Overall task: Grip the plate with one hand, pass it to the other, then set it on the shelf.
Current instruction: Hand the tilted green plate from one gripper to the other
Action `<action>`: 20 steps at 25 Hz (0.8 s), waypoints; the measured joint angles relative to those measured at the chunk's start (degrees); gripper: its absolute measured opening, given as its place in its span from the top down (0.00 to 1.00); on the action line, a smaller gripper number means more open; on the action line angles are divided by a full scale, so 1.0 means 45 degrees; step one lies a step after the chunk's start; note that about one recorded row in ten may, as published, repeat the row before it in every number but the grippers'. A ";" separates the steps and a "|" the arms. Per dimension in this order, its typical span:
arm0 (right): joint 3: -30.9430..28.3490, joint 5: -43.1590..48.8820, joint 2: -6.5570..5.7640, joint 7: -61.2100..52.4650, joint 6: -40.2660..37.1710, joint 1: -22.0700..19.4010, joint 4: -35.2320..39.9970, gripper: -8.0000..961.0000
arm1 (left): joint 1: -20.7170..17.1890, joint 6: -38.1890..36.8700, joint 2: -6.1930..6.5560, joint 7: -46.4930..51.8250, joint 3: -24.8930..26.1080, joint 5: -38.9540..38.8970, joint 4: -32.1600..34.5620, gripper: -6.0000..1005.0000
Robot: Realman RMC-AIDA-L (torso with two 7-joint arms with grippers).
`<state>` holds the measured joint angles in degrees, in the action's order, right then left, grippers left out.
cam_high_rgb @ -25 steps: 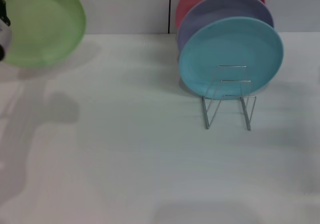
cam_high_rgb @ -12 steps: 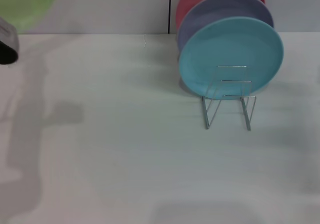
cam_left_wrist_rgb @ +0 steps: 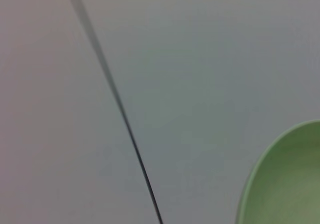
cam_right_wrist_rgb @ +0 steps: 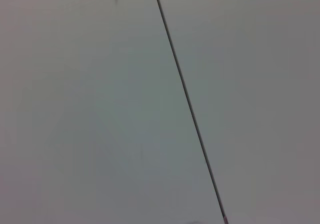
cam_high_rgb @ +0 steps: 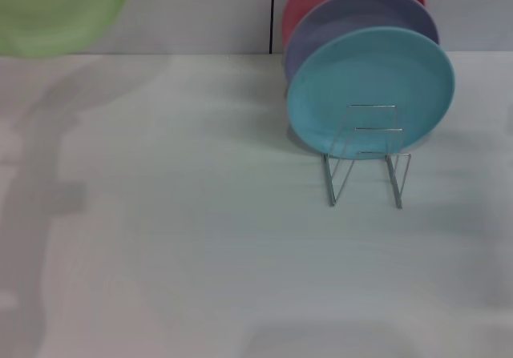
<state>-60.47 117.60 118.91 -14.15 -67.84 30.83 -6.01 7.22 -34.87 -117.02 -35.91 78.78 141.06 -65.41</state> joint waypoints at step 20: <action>0.2428 0.0176 0.0079 -0.0564 -0.5143 -0.3639 -0.2435 0.53 | 0.0262 -0.2043 0.0956 1.2920 -0.0866 0.5409 0.3417 0.96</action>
<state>-49.54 118.39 119.27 -16.69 -90.98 14.46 -16.96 8.40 -44.06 -112.72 22.23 74.89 165.40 -50.03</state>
